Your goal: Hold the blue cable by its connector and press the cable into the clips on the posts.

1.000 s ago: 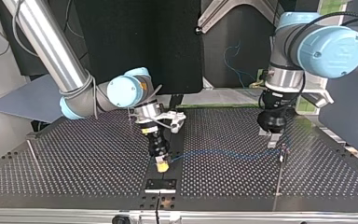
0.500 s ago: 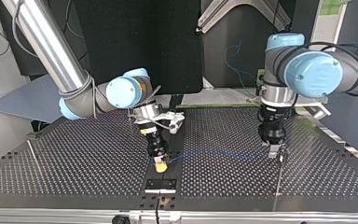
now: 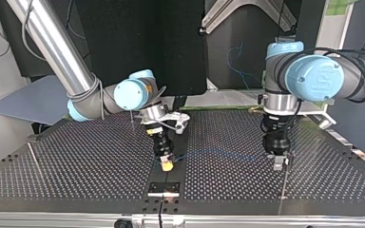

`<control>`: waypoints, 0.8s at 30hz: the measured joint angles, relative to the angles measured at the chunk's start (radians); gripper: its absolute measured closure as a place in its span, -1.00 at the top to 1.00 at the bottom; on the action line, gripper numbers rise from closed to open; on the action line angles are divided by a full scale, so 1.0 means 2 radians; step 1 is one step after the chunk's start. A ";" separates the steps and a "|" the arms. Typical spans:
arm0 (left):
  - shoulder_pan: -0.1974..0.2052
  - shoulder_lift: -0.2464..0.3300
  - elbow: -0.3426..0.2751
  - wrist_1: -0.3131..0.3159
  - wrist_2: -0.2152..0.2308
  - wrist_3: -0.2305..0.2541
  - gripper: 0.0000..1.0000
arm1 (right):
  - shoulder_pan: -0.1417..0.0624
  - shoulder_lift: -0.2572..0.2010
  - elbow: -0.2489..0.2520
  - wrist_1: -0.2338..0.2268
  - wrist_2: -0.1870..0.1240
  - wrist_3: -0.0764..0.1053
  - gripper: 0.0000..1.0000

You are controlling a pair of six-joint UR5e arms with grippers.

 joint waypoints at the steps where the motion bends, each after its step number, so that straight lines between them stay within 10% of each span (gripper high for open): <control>1: 0.000 0.000 0.001 0.001 0.000 0.000 0.96 | 0.000 0.000 0.000 0.000 0.000 0.000 -1.00; 24: -0.009 -0.027 0.026 0.007 -0.016 -0.014 0.96 | -0.001 0.000 0.000 0.001 -0.001 0.000 -1.00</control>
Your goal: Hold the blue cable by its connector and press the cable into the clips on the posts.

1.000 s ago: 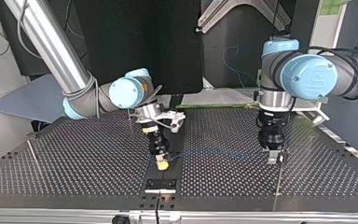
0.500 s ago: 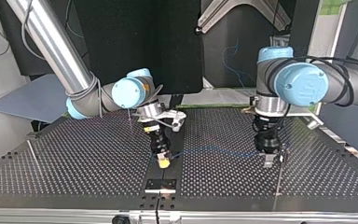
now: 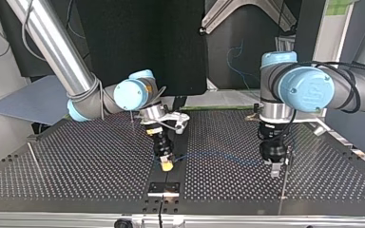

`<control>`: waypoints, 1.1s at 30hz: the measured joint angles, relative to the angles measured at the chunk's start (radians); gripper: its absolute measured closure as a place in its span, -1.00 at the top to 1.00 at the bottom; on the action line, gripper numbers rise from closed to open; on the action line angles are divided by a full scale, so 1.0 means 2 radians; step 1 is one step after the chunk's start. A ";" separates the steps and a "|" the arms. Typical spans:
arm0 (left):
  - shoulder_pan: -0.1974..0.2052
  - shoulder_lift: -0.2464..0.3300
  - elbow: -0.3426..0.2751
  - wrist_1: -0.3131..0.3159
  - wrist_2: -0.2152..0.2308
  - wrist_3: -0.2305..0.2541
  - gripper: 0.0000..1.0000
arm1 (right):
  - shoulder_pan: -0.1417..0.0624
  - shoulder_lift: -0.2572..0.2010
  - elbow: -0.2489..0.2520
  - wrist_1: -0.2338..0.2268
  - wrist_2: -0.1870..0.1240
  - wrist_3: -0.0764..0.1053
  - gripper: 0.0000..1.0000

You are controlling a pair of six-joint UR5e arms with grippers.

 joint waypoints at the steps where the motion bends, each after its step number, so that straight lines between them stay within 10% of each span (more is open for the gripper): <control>1: -0.001 0.000 0.000 0.000 -0.001 0.000 0.96 | 0.000 0.000 0.000 0.000 0.000 0.000 -1.00; 6: -0.003 0.000 0.000 0.003 -0.002 0.001 0.78 | 0.000 0.000 0.000 0.001 0.000 0.000 -1.00; 8: -0.004 0.000 0.000 0.006 -0.003 0.001 -0.40 | 0.000 0.000 0.000 0.001 0.000 0.000 -1.00; 9: -0.005 0.000 0.000 0.007 -0.004 0.001 -0.40 | 0.000 0.000 0.000 0.001 0.000 0.000 -1.00; 10: -0.005 0.000 0.000 0.008 -0.006 0.001 -1.00 | 0.000 0.000 0.000 0.001 0.000 0.000 -1.00; 33: -0.025 0.000 -0.011 0.003 -0.056 0.002 -1.00 | 0.001 0.000 0.000 0.020 0.000 -0.001 -1.00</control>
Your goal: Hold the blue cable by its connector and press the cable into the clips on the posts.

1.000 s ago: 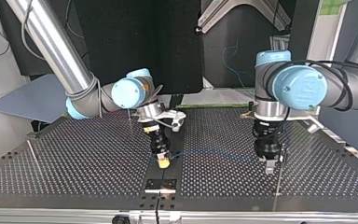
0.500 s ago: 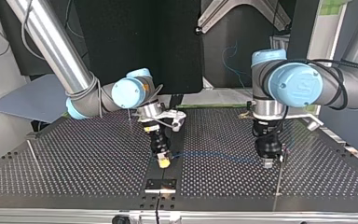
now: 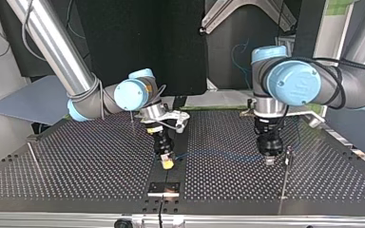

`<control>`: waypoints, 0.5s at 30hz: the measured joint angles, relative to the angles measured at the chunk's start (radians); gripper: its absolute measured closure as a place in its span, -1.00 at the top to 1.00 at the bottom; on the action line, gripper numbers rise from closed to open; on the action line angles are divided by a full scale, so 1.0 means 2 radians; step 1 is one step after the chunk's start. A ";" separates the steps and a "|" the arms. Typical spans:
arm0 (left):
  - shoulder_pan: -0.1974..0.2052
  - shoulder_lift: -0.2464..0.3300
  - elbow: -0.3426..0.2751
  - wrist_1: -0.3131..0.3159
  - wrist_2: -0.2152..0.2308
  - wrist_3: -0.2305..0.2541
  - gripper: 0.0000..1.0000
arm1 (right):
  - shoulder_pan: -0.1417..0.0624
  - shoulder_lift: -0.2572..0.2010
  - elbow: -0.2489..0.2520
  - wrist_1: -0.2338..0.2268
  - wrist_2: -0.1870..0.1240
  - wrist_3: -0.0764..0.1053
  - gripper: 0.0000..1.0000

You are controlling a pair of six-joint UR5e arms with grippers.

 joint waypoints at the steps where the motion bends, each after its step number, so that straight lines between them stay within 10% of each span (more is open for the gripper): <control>1: -0.001 0.000 -0.002 0.002 0.000 -0.001 -1.00 | 0.000 0.000 0.001 0.004 0.001 -0.001 -1.00; 15: -0.023 0.000 -0.059 0.053 -0.001 -0.017 -1.00 | 0.009 0.000 0.053 0.018 0.057 -0.016 -1.00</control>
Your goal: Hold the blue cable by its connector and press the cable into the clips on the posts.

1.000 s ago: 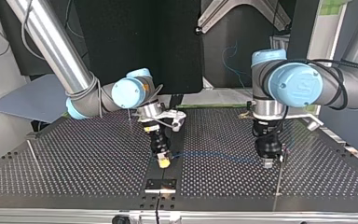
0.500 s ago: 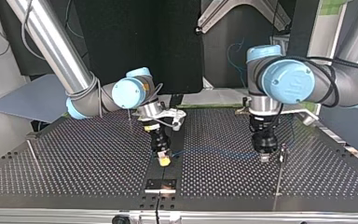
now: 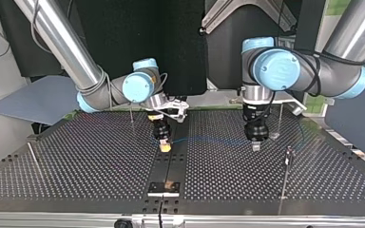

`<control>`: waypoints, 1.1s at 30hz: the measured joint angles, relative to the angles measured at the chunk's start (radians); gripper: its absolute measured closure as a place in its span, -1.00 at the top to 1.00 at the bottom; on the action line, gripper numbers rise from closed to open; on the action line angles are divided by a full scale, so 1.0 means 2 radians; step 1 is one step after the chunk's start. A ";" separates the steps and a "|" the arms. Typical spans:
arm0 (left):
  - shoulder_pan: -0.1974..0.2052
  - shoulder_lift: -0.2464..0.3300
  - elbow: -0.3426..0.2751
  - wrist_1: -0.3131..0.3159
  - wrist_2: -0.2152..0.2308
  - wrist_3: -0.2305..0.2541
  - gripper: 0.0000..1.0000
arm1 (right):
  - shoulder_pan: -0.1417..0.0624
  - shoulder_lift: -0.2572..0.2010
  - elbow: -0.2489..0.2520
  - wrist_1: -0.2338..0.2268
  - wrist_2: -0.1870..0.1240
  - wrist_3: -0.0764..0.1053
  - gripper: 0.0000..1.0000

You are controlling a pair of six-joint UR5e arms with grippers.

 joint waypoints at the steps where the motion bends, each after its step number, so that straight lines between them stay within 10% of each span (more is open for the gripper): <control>1: -0.001 0.000 -0.004 0.004 0.000 -0.001 -1.00 | 0.001 0.000 0.005 -0.001 0.004 -0.002 -1.00; 13: -0.026 -0.031 -0.053 0.052 -0.010 -0.011 -1.00 | 0.005 -0.003 0.058 -0.024 0.036 -0.015 -1.00; 33: -0.063 -0.081 -0.118 0.138 -0.027 -0.015 -1.00 | -0.009 -0.031 0.147 -0.110 0.023 -0.023 -1.00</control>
